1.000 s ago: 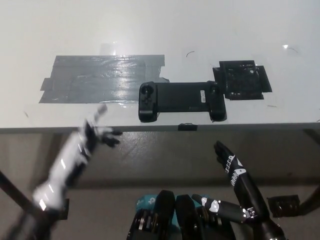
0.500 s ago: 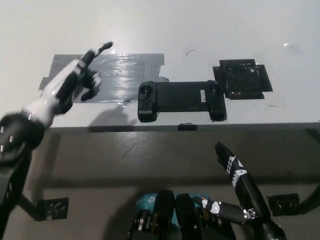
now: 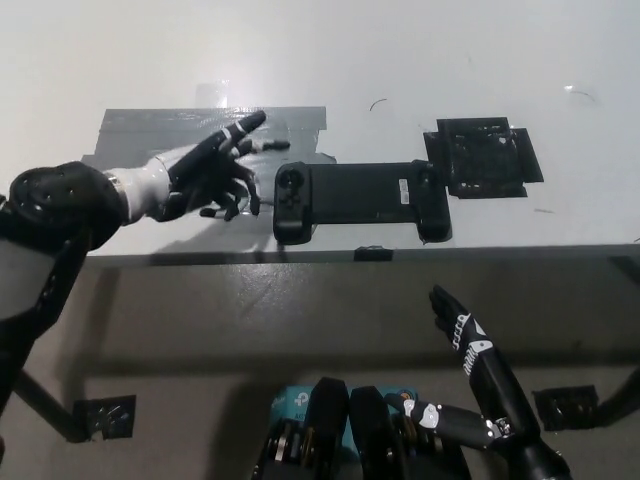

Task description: A controller is being placed at the center of the desk near the left hand and the robot uses its left hand's index finger to press a button at the left area of the controller

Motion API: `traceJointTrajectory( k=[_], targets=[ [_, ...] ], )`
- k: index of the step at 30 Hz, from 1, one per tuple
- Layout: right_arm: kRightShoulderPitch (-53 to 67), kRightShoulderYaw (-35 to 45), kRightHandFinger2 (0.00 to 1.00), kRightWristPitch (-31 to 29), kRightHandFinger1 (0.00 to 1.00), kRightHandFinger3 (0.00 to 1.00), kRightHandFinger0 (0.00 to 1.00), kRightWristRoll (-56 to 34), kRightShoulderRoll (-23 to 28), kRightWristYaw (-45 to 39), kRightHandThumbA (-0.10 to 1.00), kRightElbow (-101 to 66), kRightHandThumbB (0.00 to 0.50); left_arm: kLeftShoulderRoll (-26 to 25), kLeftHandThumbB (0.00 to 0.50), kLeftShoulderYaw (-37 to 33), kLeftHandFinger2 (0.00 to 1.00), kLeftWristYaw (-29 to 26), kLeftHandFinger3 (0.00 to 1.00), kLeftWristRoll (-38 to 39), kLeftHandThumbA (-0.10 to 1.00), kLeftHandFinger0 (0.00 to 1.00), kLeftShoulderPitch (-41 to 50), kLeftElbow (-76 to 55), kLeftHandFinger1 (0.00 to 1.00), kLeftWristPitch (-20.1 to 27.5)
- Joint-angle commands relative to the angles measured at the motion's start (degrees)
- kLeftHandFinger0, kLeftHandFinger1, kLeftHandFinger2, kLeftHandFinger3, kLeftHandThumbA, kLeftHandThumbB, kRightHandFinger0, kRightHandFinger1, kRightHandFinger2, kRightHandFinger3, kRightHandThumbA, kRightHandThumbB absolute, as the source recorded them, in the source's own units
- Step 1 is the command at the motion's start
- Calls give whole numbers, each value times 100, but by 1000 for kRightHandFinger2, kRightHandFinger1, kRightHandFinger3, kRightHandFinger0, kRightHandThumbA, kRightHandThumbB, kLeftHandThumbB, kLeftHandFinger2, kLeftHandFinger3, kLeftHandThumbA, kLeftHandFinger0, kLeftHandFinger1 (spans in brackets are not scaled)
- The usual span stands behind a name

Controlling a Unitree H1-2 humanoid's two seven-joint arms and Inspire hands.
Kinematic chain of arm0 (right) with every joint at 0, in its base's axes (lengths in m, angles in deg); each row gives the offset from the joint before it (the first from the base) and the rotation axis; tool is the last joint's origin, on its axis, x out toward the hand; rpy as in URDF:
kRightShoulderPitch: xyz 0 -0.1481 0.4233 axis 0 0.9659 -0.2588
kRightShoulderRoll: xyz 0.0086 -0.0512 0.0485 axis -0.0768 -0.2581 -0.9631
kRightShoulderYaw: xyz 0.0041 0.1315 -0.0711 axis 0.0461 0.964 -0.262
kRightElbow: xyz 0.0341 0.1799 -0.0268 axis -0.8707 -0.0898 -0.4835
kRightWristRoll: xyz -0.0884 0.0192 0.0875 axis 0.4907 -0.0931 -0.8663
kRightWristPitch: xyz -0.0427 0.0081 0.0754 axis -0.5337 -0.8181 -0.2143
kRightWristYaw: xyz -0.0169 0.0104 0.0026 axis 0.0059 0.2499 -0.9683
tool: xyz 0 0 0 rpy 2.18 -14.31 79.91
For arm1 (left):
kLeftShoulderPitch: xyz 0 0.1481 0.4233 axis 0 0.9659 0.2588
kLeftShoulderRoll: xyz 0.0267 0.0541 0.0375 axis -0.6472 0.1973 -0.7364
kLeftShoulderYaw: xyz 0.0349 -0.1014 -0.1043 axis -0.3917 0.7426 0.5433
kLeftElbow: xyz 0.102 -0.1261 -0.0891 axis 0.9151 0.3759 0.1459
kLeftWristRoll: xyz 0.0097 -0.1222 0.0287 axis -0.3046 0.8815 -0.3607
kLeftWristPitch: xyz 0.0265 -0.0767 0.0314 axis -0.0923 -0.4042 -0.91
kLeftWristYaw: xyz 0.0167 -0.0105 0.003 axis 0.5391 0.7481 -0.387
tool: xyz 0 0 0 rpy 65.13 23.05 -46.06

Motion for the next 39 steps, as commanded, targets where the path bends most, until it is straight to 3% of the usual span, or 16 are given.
traceJointTrajectory(
  k=[1, 6, 16, 20, 27, 37, 39],
  targets=[
    [-43, -17, 1000, -31, 1000, 1000, 1000, 58, -11, -56, 946, -399, 227, -580, 493, -525, 258, 1885, 1000, 93, 1000, 18, -1080, 473, 145, -704],
    [5, -55, 1000, -41, 1000, 1000, 1000, 81, -7, -74, 953, -425, 220, -608, 488, -715, 405, 1833, 1000, 65, 1000, 28, -1066, 481, 204, -704],
    [-89, -73, 1000, -4, 1000, 1000, 1000, 80, -26, -113, 938, -381, 222, -581, 495, -800, 443, 1898, 1000, -111, 1000, 24, -1193, 625, 213, -704],
    [-81, -76, 1000, -10, 1000, 1000, 1000, 78, -25, -138, 939, -385, 223, -540, 494, -791, 447, 1967, 1000, -123, 1000, 24, -1178, 688, 217, -704],
    [-92, -50, 1000, -39, 1000, 1000, 1000, 85, -21, -160, 942, -361, 223, -437, 494, -805, 360, 1832, 1000, -336, 1000, 0, -1204, 655, 160, -704],
    [-90, -51, 1000, -5, 1000, 1000, 1000, 102, -47, -158, 955, -408, 237, -334, 496, -709, 374, 1757, 1000, -538, 1000, 35, -1207, 686, 173, -704],
    [-99, -59, 1000, 10, 1000, 1000, 1000, 126, -46, -159, 959, -421, 240, -292, 484, -552, 364, 1535, 1000, -581, 1000, 20, -1108, 607, 164, -703]
  ],
)
